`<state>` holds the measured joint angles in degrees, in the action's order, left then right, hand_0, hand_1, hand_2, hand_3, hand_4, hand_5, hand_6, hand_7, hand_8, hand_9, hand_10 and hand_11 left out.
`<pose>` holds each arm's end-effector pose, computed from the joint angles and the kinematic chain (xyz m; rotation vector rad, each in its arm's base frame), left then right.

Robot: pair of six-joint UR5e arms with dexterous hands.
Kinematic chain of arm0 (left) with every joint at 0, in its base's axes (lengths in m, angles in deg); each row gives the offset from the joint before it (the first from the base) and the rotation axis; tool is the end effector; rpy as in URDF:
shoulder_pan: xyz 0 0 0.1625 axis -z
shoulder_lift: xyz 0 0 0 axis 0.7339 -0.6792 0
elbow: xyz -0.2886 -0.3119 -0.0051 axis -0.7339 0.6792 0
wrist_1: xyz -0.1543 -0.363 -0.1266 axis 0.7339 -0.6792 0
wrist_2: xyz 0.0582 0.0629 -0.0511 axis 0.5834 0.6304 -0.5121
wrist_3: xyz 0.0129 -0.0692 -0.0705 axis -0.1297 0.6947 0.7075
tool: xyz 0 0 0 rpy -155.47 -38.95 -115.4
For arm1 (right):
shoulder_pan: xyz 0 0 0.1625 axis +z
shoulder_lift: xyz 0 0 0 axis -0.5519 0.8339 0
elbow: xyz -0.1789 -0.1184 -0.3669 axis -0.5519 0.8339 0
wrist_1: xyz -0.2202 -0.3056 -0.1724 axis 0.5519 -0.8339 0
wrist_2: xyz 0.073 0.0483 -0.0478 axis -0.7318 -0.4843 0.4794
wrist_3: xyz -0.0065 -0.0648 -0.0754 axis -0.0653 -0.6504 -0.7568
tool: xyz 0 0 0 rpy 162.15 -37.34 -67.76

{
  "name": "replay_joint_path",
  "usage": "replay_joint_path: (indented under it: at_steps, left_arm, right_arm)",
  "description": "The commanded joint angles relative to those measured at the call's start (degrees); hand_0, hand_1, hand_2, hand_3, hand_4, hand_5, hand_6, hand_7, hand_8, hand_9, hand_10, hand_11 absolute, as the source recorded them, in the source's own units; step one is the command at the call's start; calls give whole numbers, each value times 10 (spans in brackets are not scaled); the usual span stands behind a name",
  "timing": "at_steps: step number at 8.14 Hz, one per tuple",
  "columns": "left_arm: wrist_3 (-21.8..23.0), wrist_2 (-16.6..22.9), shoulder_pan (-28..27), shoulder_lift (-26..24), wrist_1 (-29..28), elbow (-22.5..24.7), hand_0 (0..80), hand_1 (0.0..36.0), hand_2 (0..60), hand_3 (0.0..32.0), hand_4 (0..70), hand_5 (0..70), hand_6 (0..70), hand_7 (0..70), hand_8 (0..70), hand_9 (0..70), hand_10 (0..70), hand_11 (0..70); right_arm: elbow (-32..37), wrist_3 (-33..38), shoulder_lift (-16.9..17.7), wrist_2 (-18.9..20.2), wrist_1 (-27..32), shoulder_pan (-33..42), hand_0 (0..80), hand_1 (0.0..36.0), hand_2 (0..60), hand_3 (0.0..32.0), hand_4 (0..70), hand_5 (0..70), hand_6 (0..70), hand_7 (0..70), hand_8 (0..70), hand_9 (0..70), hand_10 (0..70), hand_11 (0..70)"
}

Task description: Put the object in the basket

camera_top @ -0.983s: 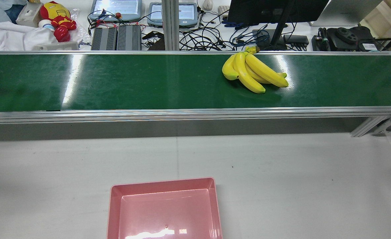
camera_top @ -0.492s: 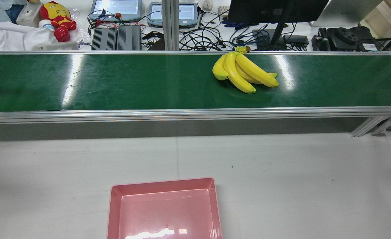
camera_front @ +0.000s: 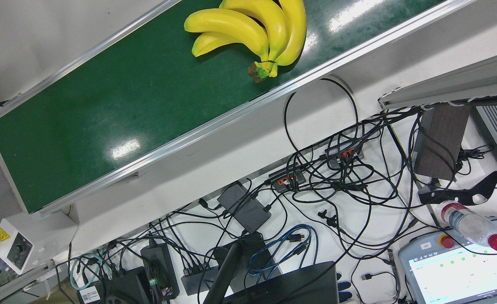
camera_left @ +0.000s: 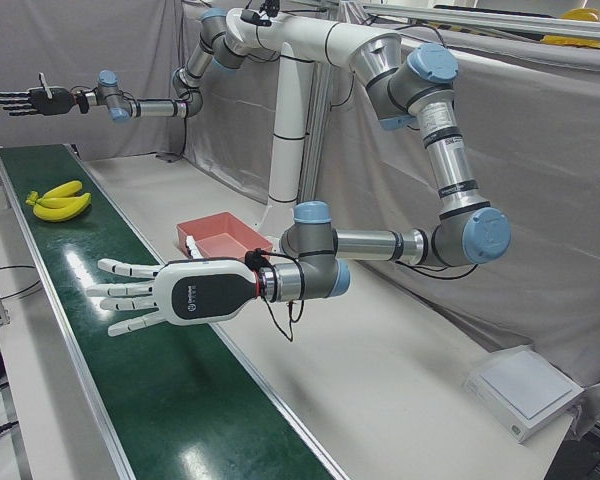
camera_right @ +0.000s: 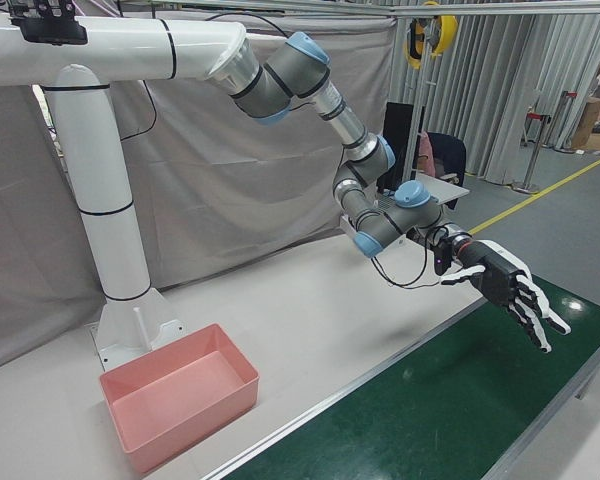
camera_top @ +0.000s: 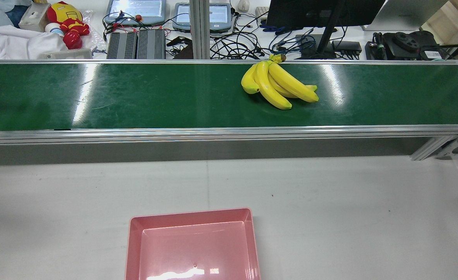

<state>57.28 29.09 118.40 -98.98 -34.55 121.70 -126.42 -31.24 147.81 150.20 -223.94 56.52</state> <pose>0.0417 -0.5650 0.5056 0.0327 2.2997 -1.6833 0.1324 -0.4972 0.6617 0.0968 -2.0856 2.2347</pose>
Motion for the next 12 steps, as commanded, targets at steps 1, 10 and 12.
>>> replay_joint_path:
  at_steps: [1,10,12]
  left_arm:
    - [-1,0,-2,1,4,0,575,164,0,112,102,183,29,73,129,124,31,66]
    - [-26,-18,-18,5,10,-7,563,158,0,112,121,176,30,74,120,125,38,75]
    - [-30,-18,-35,6,10,-12,560,151,0,110,117,183,30,75,123,125,38,74]
  right_arm:
    - [0,0,0,0,0,1,0,0,0,0,0,0,0,0,0,0,0,0]
    - [0,0,0,0,0,0,0,0,0,0,0,0,0,0,0,0,0,0]
    - [0,0,0,0,0,0,0,0,0,0,0,0,0,0,0,0,0,0]
